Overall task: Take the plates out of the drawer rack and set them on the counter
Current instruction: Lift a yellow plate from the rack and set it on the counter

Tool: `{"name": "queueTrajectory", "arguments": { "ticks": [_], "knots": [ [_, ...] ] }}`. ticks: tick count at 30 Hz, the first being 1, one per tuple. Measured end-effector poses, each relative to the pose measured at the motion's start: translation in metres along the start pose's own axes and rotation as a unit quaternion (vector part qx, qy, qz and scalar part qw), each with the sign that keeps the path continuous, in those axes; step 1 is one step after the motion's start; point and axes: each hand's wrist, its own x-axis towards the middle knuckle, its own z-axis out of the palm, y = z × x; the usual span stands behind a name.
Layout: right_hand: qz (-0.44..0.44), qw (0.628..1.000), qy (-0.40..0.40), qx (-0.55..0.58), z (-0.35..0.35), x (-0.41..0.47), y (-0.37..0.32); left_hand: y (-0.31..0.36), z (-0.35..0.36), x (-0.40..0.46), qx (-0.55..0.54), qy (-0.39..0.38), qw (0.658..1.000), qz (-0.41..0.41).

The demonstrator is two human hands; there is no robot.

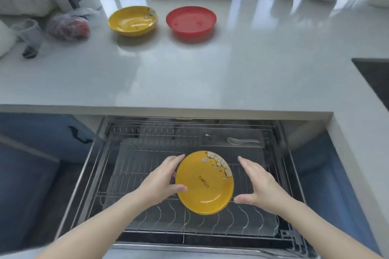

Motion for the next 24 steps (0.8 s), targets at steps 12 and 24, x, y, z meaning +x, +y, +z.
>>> {"name": "queueTrajectory", "arguments": {
  "ticks": [12, 24],
  "knots": [
    [0.036, 0.998, -0.056, 0.002, 0.074, 0.051, 0.040, -0.064, 0.061, 0.025, 0.081, -0.052, 0.993, -0.066],
    [0.009, 0.993, -0.070, 0.091, 0.075, 0.059, 0.040, -0.073, 0.077, 0.037, 0.026, -0.038, 0.998, -0.043]
  ]
}}
